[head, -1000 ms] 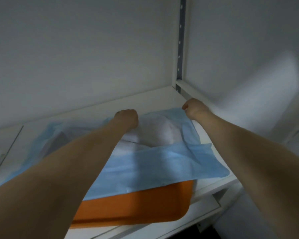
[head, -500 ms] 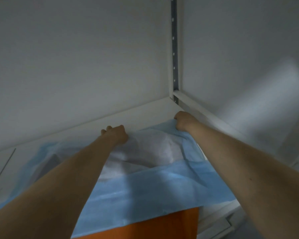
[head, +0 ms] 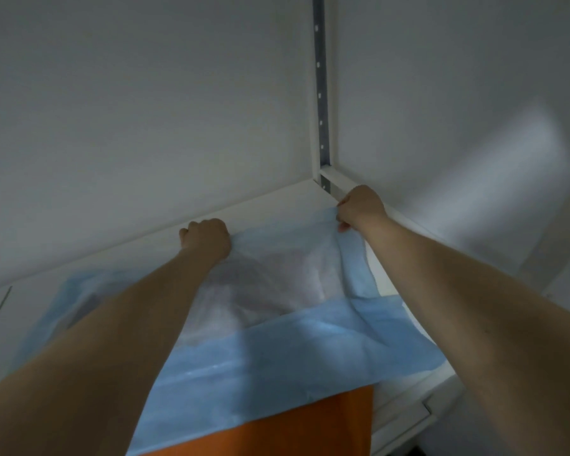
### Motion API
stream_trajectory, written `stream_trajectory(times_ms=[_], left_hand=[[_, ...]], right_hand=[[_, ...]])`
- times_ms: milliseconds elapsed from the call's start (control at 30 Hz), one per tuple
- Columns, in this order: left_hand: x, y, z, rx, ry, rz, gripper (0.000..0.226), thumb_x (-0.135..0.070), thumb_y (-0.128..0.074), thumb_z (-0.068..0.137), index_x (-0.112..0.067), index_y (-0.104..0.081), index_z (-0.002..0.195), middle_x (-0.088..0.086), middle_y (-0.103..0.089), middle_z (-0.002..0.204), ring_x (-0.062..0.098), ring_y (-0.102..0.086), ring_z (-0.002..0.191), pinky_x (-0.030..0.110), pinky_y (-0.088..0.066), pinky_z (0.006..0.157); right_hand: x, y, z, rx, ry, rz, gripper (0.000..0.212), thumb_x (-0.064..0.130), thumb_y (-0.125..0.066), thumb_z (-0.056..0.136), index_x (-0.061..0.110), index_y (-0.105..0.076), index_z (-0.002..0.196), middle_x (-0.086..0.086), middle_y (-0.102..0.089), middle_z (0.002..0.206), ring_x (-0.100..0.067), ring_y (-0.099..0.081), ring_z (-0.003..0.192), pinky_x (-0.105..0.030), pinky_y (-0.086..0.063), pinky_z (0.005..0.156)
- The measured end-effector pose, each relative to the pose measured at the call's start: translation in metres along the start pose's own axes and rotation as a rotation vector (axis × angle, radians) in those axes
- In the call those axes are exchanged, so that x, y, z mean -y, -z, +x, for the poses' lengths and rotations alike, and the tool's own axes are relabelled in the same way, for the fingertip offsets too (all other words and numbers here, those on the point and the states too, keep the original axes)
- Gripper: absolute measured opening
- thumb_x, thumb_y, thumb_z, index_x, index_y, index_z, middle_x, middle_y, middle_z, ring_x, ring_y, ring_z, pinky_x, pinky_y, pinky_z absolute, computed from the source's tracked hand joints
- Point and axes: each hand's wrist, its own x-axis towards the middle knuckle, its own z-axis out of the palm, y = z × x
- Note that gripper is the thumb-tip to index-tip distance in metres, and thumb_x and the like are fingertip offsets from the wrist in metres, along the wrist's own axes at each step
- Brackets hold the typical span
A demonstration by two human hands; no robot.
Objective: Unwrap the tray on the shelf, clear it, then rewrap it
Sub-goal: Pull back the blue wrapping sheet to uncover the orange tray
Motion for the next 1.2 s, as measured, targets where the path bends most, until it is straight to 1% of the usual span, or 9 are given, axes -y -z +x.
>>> stream_trajectory(times_ms=[67,167,233,300,500,667,833,967,1200], left_hand=[[0.0,0.007,-0.002,-0.057,0.042,-0.121,0.031,-0.015,-0.05,0.091,-0.008,-0.062,0.119,0.014,-0.058,0.126,0.033,-0.052,0.12,0.041,-0.044,0.097],[0.003,0.018,-0.004,-0.082,0.052,-0.267,0.028,-0.011,-0.055,0.087,-0.006,-0.067,0.112,0.019,-0.063,0.117,0.036,-0.059,0.111,0.039,-0.049,0.091],[0.007,0.024,-0.009,-0.09,0.023,-0.31,0.026,-0.009,-0.058,0.083,-0.007,-0.07,0.106,0.019,-0.066,0.112,0.036,-0.061,0.107,0.037,-0.05,0.088],[0.011,0.029,-0.016,-0.092,-0.005,-0.327,0.027,-0.011,-0.061,0.079,-0.01,-0.071,0.104,0.016,-0.067,0.11,0.034,-0.062,0.105,0.033,-0.05,0.085],[0.022,0.039,-0.048,-0.098,-0.078,-0.338,0.025,-0.013,-0.059,0.079,-0.014,-0.068,0.101,0.012,-0.067,0.107,0.032,-0.062,0.1,0.033,-0.05,0.08],[0.034,0.044,-0.076,-0.165,-0.223,-0.184,0.021,-0.02,-0.054,0.085,-0.02,-0.063,0.105,0.003,-0.065,0.112,0.026,-0.057,0.11,0.032,-0.034,0.099],[0.047,0.045,-0.103,-0.108,-0.416,-0.112,0.019,-0.019,-0.057,0.081,-0.02,-0.063,0.099,0.0,-0.067,0.108,0.021,-0.06,0.103,0.028,-0.034,0.094],[0.053,0.038,-0.122,0.025,-0.505,-0.124,0.024,-0.014,-0.055,0.085,-0.017,-0.061,0.108,0.006,-0.061,0.115,0.026,-0.056,0.106,0.027,-0.041,0.079],[0.051,0.026,-0.133,0.013,-0.532,-0.018,0.027,-0.01,-0.051,0.088,-0.016,-0.058,0.114,0.007,-0.057,0.121,0.027,-0.054,0.111,0.033,-0.044,0.087]], right_hand=[[0.003,0.005,-0.005,0.001,-0.041,0.116,0.022,-0.001,-0.057,0.078,-0.004,-0.069,0.096,-0.009,-0.066,0.059,-0.021,-0.065,0.058,-0.03,-0.057,0.068],[0.007,0.013,-0.018,-0.005,-0.024,0.236,0.02,-0.005,-0.059,0.076,-0.008,-0.07,0.092,-0.018,-0.069,0.081,-0.028,-0.066,0.068,-0.04,-0.058,0.081],[0.008,0.018,-0.028,0.007,-0.004,0.25,0.008,-0.005,-0.063,0.072,-0.003,-0.069,0.076,-0.018,-0.067,0.076,-0.029,-0.067,0.073,-0.045,-0.058,0.083],[0.007,0.025,-0.038,0.01,-0.002,0.267,0.015,-0.006,-0.065,0.071,0.006,-0.063,0.063,-0.014,-0.063,0.066,-0.028,-0.065,0.069,-0.046,-0.058,0.081],[0.004,0.04,-0.078,0.002,0.055,0.241,0.025,-0.009,-0.061,0.078,0.011,-0.057,0.064,-0.009,-0.06,0.06,-0.009,-0.061,0.039,-0.024,-0.055,0.049],[-0.003,0.051,-0.112,-0.089,0.154,0.02,0.018,-0.007,-0.062,0.075,0.003,-0.073,0.086,0.0,-0.06,0.066,-0.016,-0.056,0.066,-0.022,-0.045,0.059],[-0.013,0.054,-0.143,-0.098,0.195,-0.125,0.022,-0.005,-0.063,0.076,0.005,-0.075,0.092,-0.012,-0.071,0.094,-0.015,-0.056,0.076,-0.018,-0.039,0.057],[-0.019,0.049,-0.159,-0.07,0.173,-0.157,0.019,-0.003,-0.067,0.077,0.005,-0.075,0.093,-0.013,-0.072,0.1,-0.024,-0.065,0.087,-0.02,-0.045,0.071],[-0.026,0.037,-0.162,-0.094,0.15,-0.192,0.016,0.003,-0.065,0.083,0.007,-0.075,0.094,-0.011,-0.07,0.107,-0.025,-0.063,0.103,-0.025,-0.045,0.089]])
